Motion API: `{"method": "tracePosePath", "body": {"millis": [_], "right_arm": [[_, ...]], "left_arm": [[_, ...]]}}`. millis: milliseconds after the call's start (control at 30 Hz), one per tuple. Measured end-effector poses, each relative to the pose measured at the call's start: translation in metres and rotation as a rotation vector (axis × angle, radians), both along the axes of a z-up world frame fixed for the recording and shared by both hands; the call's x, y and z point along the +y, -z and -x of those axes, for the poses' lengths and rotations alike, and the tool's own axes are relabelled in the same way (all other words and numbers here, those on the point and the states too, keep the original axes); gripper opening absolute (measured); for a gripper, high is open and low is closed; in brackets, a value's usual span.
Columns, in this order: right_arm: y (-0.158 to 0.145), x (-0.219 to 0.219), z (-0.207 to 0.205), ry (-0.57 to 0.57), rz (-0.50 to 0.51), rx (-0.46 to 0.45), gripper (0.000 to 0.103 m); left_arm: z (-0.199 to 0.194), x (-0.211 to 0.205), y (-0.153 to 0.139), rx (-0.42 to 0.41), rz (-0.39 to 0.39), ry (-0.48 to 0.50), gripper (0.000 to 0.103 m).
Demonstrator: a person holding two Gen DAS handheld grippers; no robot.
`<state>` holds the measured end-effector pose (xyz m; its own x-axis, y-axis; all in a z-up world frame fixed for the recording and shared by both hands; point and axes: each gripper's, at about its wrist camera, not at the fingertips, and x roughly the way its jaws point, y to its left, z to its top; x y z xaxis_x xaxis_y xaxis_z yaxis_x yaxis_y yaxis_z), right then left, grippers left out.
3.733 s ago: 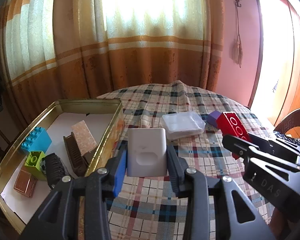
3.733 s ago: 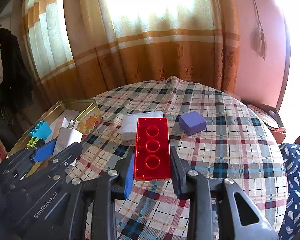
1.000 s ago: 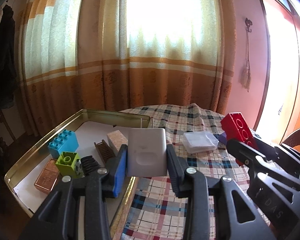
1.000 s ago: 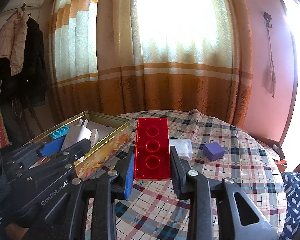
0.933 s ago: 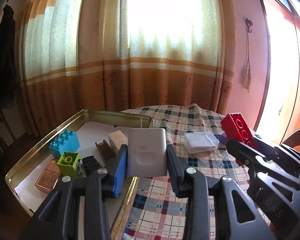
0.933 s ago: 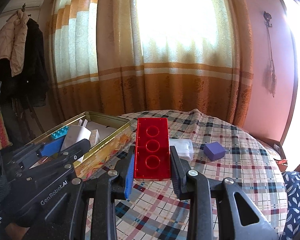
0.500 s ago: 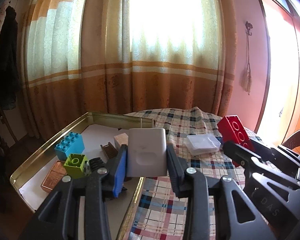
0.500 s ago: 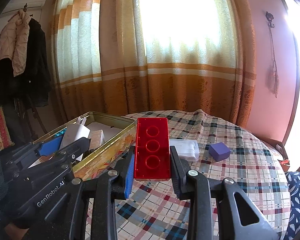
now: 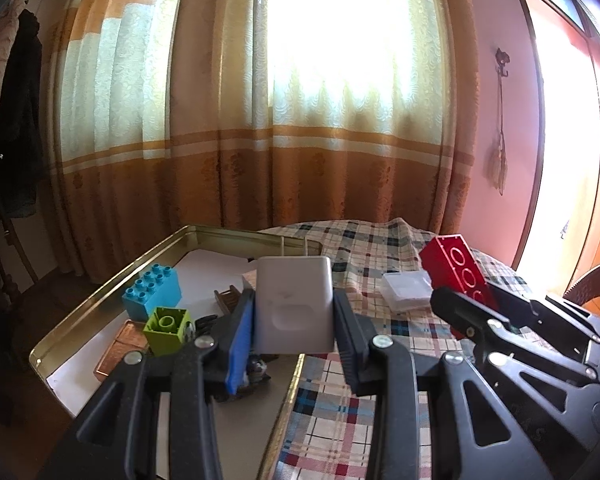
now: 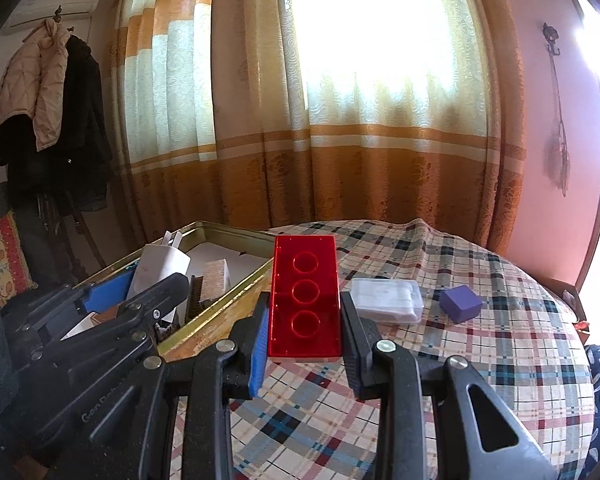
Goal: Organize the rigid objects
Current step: 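Carry the white charger and red brick over the gold tray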
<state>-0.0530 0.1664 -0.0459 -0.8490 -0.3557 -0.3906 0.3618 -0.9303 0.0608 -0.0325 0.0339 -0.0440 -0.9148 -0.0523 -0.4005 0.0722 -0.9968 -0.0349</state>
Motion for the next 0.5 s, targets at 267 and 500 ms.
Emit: {"method": "tracePosePath", "body": {"millis": [267,500], "right_arm": [[-0.001,-0.020,0.006,-0.053,-0.029,-0.013,0.034],[-0.011,-0.039,0.011,-0.112,-0.026,-0.037,0.034]], "left_arm": [[-0.006,-0.032,-0.006,-0.007,-0.025,-0.053,0.037],[-0.003,-0.074,-0.009,-0.041,-0.041,-0.142,0.037]]}}
